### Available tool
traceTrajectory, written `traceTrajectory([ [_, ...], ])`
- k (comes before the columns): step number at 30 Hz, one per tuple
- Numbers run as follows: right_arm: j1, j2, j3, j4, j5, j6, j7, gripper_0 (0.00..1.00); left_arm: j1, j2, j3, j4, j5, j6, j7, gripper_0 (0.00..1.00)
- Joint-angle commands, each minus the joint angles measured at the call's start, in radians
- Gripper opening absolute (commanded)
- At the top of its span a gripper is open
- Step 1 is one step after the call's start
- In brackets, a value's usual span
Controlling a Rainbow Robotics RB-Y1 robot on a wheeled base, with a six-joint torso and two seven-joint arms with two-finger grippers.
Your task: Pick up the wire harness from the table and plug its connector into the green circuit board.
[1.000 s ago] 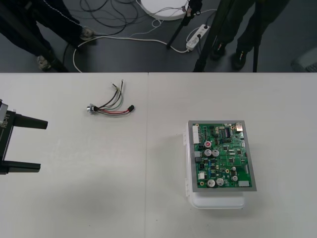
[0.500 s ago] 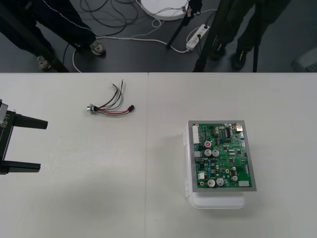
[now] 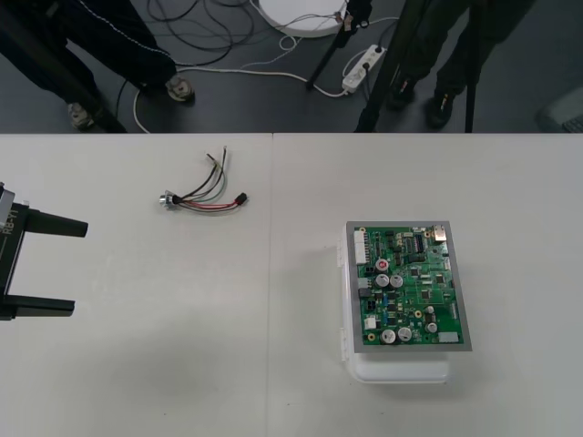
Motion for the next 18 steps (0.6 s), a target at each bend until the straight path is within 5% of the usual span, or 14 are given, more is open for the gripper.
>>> traceTrajectory([
  [1,-0.021,-0.043,0.011,0.004,0.005,-0.009,0.005,1.0,0.025,0.04,0.025,-0.001,-0.005,-0.02,0.035,1.0],
  [18,-0.021,-0.043,0.011,0.004,0.005,-0.009,0.005,1.0,0.025,0.04,0.025,-0.001,-0.005,-0.02,0.035,1.0],
])
